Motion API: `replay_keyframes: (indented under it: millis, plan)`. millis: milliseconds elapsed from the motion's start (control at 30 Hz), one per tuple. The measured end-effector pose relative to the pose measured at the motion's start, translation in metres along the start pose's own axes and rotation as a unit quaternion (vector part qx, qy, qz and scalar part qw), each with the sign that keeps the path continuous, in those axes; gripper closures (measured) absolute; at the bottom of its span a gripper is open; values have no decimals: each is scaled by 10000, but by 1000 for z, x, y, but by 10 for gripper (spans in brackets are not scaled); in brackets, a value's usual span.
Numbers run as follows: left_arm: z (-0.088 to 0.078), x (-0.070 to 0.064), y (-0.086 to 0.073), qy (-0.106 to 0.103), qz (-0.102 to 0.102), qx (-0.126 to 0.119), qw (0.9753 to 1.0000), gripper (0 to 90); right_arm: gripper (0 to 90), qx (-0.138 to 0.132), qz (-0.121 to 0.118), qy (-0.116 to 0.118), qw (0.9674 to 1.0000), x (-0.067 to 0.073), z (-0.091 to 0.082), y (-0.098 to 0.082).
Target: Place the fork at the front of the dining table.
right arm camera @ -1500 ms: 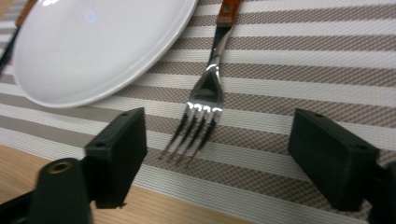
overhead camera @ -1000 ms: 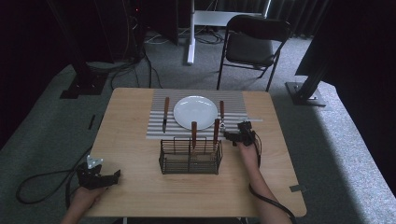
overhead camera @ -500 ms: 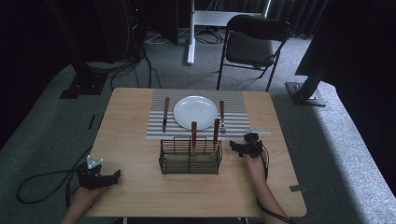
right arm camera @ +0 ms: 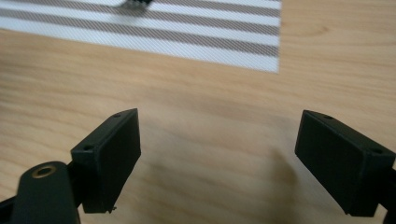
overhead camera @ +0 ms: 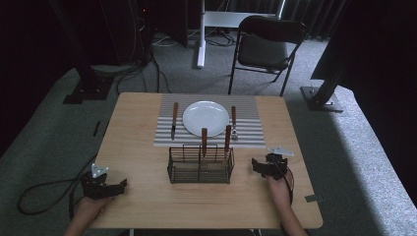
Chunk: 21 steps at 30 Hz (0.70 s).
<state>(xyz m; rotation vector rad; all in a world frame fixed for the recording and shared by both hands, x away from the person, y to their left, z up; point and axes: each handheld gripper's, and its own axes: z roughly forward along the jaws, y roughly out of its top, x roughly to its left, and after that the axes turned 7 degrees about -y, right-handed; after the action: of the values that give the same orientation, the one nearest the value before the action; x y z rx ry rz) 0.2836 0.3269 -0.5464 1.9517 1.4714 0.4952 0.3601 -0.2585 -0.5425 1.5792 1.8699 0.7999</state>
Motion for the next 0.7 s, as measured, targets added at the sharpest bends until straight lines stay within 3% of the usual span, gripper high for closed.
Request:
replay_keyframes:
  millis: [100, 267, 400, 500, 700]
  plan:
    - [0, 0, 0, 0, 0, -1, 10000, 0, 137, 43, -35, -207, 9998, -3, -5, -7]
    - [0, 0, 0, 0, 0, 0, 10000, 0, 137, 29, -15, -224, 9997, -7, -10, -13]
    - [0, 0, 0, 0, -1, -1, 10000, 0, 136, -8, 124, -257, 9996, -18, -21, -24]
    - [0, 0, 0, 1, 0, 0, 10000, 0, 137, 22, 285, -442, 9986, -26, -27, -32]
    - [0, 0, 0, 0, 1, -2, 10000, 0, 138, 36, 325, -598, 9977, -35, -36, -42]
